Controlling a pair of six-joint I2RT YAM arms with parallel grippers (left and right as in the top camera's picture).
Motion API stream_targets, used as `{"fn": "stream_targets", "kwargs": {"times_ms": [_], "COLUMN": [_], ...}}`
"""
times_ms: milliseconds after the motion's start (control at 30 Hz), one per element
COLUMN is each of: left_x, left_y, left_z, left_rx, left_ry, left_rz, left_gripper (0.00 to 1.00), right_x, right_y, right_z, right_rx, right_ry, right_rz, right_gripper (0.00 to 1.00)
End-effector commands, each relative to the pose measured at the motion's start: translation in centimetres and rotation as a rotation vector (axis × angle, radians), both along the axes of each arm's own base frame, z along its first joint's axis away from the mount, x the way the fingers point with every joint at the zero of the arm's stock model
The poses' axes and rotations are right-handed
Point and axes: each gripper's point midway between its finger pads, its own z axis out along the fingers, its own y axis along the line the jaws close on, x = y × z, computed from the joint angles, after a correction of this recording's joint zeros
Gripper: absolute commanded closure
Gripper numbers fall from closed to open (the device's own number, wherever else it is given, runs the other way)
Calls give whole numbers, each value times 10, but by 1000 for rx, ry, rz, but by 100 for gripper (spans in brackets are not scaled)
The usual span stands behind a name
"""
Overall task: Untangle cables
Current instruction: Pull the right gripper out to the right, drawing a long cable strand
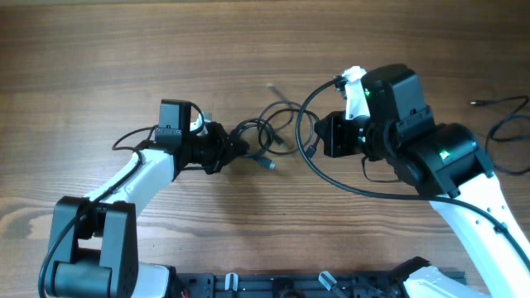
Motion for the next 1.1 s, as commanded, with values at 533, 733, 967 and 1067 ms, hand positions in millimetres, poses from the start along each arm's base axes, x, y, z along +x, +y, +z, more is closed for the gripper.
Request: {"fn": "stream_targets", "kwargs": {"times_ms": [533, 733, 967, 1067], "left_x": [-7, -24, -26, -25], "left_y": [80, 135, 138, 138], "left_z": [-53, -61, -61, -61], "left_rx": [391, 390, 390, 390], "left_ry": [138, 311, 323, 323], "left_rz": [215, 394, 403, 404], "left_gripper": [96, 96, 96, 96], "right_x": [27, 42, -1, -13], "right_y": [-218, -291, -387, -395], "right_z": [-17, -18, -21, -50], "right_rx": [-702, -433, -350, -283], "right_ry": [-23, 25, 53, 143], "right_rz": [-835, -1095, -1567, -1622], "right_gripper": [96, 96, 96, 96]}}
